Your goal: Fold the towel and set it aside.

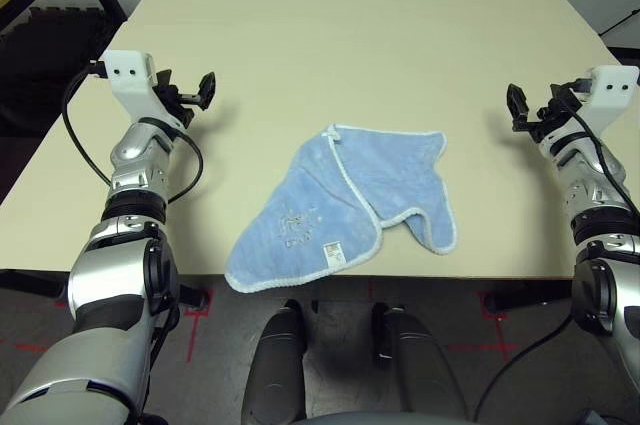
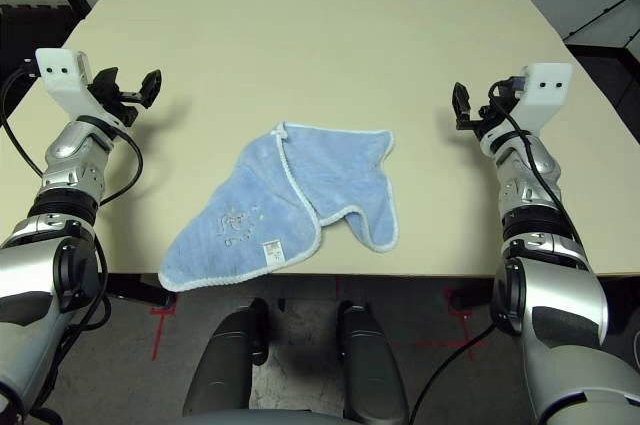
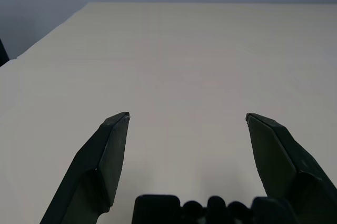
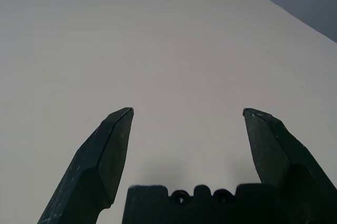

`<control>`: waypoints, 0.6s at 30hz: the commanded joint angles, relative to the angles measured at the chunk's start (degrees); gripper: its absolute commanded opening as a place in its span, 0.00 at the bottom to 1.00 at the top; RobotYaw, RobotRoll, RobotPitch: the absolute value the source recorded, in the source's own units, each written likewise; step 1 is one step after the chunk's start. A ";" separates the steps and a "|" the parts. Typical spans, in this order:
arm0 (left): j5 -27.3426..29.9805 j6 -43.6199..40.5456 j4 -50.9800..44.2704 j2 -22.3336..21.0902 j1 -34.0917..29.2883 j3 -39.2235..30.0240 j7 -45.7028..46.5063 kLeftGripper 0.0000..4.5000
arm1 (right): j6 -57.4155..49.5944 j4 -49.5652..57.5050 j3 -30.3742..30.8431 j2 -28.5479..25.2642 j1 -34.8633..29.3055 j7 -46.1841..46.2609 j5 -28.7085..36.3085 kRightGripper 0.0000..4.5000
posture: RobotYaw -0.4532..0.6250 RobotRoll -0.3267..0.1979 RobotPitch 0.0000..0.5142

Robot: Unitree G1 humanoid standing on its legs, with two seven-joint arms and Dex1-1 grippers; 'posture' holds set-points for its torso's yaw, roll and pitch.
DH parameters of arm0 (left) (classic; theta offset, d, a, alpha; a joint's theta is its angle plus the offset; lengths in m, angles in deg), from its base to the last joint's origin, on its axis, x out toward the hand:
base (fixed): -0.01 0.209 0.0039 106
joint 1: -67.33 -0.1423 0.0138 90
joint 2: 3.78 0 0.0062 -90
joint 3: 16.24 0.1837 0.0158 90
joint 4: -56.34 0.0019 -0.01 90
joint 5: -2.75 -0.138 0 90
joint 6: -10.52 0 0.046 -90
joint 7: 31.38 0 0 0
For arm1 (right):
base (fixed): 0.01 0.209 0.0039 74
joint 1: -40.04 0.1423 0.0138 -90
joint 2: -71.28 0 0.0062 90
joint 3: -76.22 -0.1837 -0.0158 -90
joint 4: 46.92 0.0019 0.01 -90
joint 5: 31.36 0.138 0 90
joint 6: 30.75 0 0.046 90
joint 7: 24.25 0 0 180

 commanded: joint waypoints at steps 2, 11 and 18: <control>-0.25 -0.67 1.53 0.53 0.08 0.25 -0.59 1.00 | 0.34 1.86 -0.28 0.19 -1.83 -0.27 0.17 1.00 | 0.38 0.62 0.31; -0.54 -0.56 1.74 0.74 0.55 0.37 -1.13 1.00 | -0.15 2.89 -0.05 1.18 -2.14 0.35 0.04 1.00 | 0.39 0.62 0.33; -0.88 -0.73 2.78 -1.02 1.27 0.38 -2.70 1.00 | -0.56 3.65 0.34 2.59 -1.56 1.45 -0.28 1.00 | 0.41 0.62 0.34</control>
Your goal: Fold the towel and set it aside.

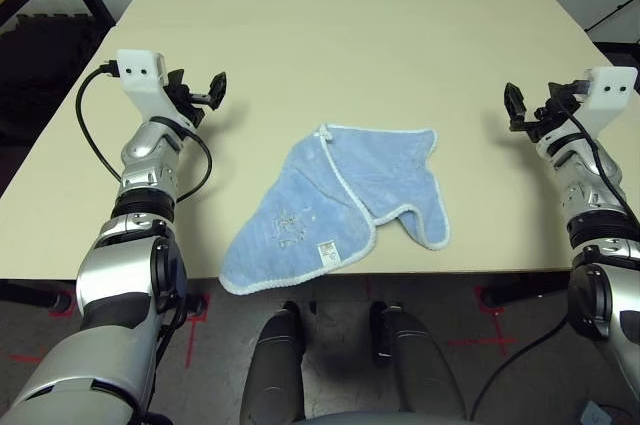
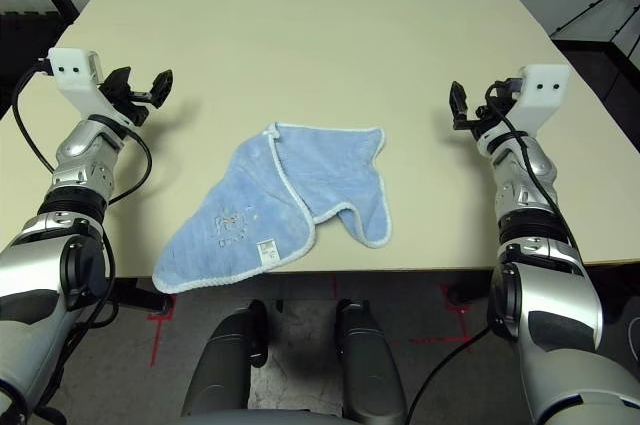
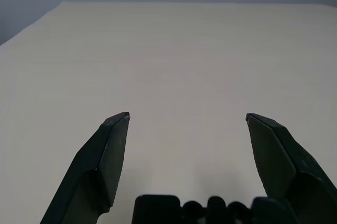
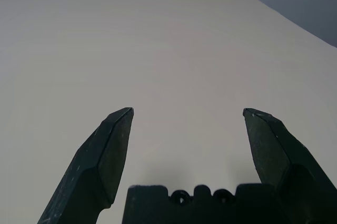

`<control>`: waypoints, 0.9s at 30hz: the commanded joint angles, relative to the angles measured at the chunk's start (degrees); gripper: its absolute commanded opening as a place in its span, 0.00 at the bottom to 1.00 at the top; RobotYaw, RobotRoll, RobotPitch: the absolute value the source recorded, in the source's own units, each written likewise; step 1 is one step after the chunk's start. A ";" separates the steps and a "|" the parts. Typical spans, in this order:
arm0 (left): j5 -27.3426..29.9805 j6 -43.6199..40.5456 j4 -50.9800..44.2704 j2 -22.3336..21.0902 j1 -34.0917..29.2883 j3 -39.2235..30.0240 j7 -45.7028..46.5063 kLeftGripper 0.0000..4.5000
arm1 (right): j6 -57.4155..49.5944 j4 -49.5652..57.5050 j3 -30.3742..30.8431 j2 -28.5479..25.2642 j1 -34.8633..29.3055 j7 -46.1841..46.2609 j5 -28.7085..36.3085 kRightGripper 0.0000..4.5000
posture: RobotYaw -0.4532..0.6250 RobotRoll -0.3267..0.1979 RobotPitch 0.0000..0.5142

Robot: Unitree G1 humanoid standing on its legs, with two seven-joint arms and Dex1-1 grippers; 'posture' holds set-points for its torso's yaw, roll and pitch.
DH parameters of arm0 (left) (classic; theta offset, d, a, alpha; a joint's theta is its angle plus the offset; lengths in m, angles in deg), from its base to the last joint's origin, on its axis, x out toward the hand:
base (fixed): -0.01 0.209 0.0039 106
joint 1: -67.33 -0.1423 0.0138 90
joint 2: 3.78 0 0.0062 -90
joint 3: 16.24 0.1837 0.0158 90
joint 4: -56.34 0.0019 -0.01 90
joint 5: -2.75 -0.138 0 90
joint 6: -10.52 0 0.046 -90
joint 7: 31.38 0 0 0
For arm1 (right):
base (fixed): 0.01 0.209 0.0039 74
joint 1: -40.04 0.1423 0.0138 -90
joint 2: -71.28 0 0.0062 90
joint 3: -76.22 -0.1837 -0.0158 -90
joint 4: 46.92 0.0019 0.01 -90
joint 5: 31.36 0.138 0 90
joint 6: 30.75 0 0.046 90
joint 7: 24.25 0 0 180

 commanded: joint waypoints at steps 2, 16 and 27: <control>-0.96 -0.76 2.17 -1.87 1.33 0.43 -0.51 1.00 | -0.55 0.56 0.64 0.97 0.32 0.60 -0.52 1.00 | 0.43 0.62 0.36; -1.27 -5.51 1.96 -3.06 4.07 4.31 -22.35 1.00 | -1.60 -3.01 1.28 -3.17 1.81 -7.21 -0.89 1.00 | 0.41 0.62 0.36; -5.78 -4.07 0.29 -8.16 6.71 12.85 -51.51 1.00 | -5.91 1.57 2.57 -2.79 1.88 -12.82 -0.16 1.00 | 0.41 0.62 0.34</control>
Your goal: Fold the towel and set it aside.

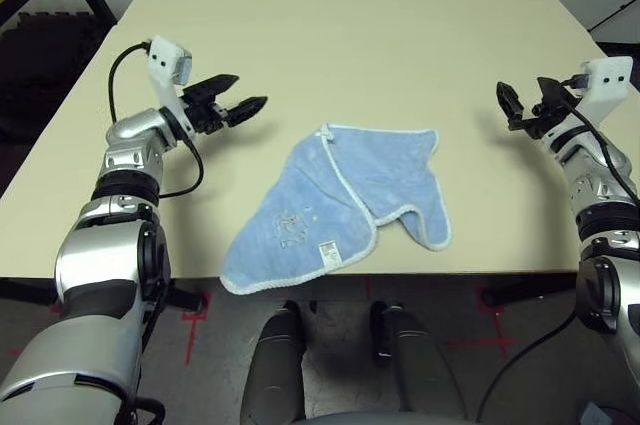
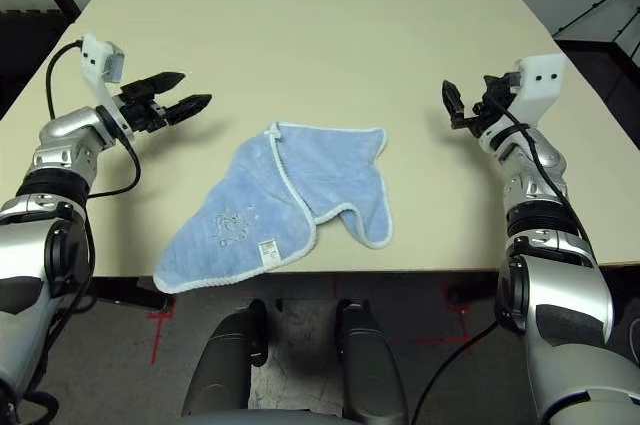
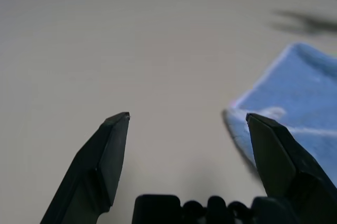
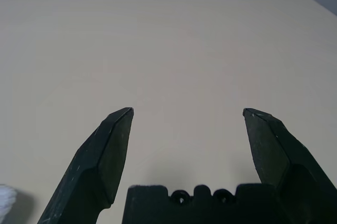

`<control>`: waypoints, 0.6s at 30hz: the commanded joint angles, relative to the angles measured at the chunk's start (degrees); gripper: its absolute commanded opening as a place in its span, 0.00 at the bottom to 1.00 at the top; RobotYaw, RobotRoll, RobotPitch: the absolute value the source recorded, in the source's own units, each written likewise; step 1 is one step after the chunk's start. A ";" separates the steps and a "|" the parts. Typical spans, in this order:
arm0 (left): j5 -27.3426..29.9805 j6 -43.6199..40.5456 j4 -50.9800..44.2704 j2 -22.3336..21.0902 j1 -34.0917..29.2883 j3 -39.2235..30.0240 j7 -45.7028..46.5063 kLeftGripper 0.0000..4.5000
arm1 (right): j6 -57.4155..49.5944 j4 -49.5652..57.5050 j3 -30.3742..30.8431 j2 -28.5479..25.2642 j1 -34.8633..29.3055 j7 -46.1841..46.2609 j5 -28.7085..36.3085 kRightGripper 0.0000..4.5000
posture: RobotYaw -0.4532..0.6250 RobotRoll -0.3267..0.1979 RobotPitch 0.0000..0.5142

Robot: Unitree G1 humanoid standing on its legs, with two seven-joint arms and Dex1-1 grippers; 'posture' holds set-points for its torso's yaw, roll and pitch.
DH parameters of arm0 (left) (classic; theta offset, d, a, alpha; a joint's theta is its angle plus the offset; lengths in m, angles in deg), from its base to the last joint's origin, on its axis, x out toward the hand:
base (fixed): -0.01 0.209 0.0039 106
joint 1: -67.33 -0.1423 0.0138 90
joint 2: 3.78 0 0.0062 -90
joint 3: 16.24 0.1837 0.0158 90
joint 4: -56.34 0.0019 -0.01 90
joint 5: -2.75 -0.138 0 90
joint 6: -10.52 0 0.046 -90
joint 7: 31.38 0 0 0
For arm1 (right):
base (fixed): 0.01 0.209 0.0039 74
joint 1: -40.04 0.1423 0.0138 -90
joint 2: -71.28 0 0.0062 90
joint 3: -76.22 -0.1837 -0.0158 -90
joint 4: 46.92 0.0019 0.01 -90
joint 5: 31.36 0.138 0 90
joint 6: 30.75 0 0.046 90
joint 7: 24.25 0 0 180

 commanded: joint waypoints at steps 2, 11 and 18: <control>-1.71 1.28 -0.96 -2.51 -0.42 2.89 -9.45 1.00 | -2.76 1.38 1.11 -0.34 0.82 -2.36 -0.08 1.00 | 0.41 0.62 0.33; -0.14 1.91 -2.54 -2.57 -1.70 2.92 -15.10 1.00 | -10.34 1.09 5.23 -2.22 3.33 -8.62 -2.41 1.00 | 0.42 0.62 0.34; 2.72 -1.80 -3.88 -1.30 -0.90 1.00 -16.02 1.00 | -25.79 3.92 11.63 -5.77 7.98 -20.64 -4.13 1.00 | 0.42 0.62 0.34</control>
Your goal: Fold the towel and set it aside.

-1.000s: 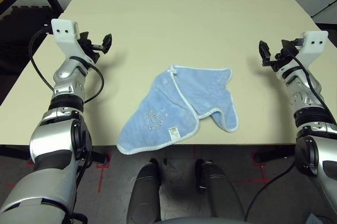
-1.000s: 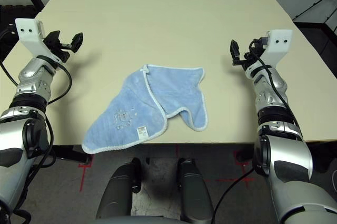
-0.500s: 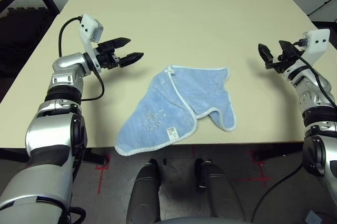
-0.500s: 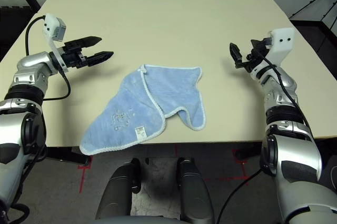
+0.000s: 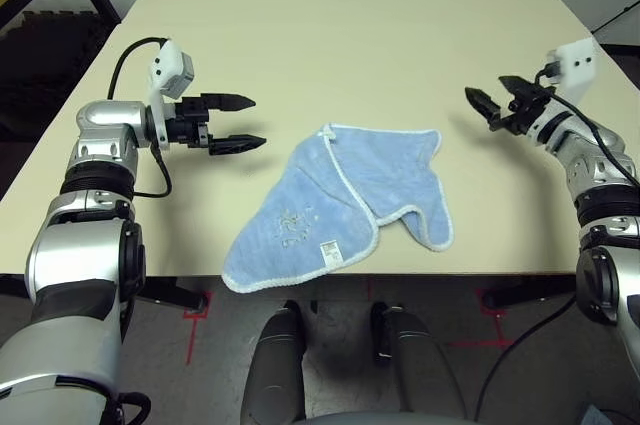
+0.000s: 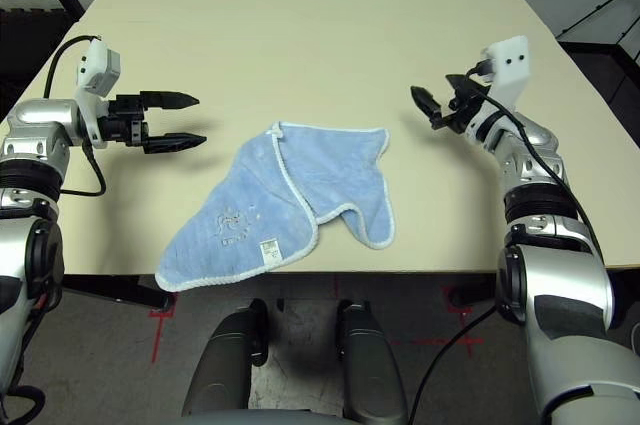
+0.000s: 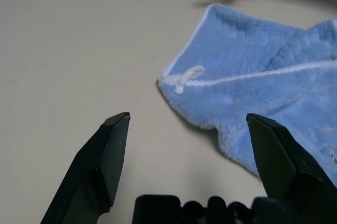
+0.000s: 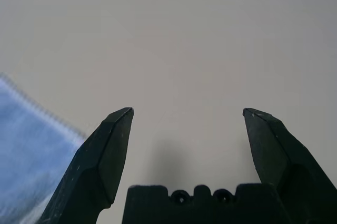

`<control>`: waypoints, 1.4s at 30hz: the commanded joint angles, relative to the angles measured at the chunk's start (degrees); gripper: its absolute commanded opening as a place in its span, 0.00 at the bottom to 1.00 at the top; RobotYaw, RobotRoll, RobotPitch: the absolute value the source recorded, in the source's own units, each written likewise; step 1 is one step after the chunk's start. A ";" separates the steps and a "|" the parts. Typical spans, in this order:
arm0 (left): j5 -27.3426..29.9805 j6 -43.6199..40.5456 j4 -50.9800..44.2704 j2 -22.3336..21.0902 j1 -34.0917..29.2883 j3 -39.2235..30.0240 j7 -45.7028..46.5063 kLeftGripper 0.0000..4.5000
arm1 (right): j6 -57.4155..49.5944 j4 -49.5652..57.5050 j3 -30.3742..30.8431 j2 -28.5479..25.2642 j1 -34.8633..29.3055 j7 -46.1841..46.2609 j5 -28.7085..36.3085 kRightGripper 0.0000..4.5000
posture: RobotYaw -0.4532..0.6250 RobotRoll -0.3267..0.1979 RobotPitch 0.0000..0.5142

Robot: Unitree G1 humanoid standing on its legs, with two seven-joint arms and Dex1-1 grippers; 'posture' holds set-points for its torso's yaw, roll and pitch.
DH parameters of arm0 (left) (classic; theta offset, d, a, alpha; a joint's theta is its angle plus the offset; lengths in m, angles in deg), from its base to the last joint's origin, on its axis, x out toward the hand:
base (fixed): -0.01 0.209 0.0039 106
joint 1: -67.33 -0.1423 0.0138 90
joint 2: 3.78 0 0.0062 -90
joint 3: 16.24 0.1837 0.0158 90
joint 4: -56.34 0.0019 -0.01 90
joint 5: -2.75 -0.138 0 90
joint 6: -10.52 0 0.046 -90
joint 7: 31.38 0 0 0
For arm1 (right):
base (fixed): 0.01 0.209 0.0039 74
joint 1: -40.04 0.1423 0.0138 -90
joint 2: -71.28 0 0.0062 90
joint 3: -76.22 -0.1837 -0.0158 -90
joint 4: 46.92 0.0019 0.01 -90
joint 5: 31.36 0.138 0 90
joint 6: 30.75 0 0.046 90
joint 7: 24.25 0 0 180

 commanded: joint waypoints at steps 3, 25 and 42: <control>1.96 -2.00 -2.36 1.17 -0.19 -0.78 -1.01 1.00 | -17.33 6.16 5.76 -2.38 3.80 -7.11 -1.58 1.00 | 0.41 0.62 0.34; 3.58 -6.80 -9.76 2.15 -3.77 0.37 -1.78 1.00 | -37.53 5.04 12.65 4.77 10.12 -1.88 -4.34 1.00 | 0.41 0.62 0.37; 4.13 -9.91 -13.19 1.79 -5.96 0.47 -2.70 1.00 | -39.40 4.15 10.89 5.60 11.39 -3.00 -3.51 0.04 | 0.41 0.62 0.41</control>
